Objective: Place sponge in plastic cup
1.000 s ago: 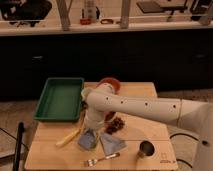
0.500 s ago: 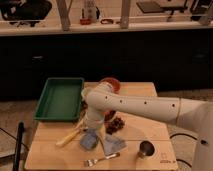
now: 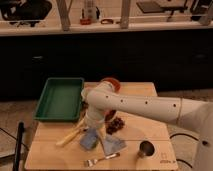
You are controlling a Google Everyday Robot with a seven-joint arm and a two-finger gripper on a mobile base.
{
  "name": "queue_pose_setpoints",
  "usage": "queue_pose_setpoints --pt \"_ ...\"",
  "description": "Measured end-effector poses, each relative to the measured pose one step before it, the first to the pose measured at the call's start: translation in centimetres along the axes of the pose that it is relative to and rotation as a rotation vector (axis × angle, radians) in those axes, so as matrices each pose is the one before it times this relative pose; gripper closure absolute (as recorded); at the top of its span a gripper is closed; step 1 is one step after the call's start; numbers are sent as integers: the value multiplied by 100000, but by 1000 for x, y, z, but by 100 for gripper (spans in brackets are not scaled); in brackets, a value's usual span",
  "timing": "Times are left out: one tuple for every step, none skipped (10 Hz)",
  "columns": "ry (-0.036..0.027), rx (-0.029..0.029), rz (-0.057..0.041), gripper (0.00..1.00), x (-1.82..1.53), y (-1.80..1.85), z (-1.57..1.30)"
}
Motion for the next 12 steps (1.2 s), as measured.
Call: queue_pose_setpoints --pt "-24 157 -225 20 20 -3 -50" --pt "10 218 -367 20 39 -10 -76" --pt "91 164 -405 20 14 65 -90" --pt "213 440 -653 20 36 58 -163" --pt "3 451 -673 20 55 37 -99" --pt "-98 660 -1156 20 7 -85 -116" --pt "-35 332 -738 20 -1 -82 -72" --pt "-2 68 -32 20 14 13 -19" --pt "-150 23 79 20 -7 38 59" --pt "-16 6 -89 20 -15 -47 15" --pt "23 24 15 20 9 -8 -14" --pt "-5 -7 26 20 -2 16 0"
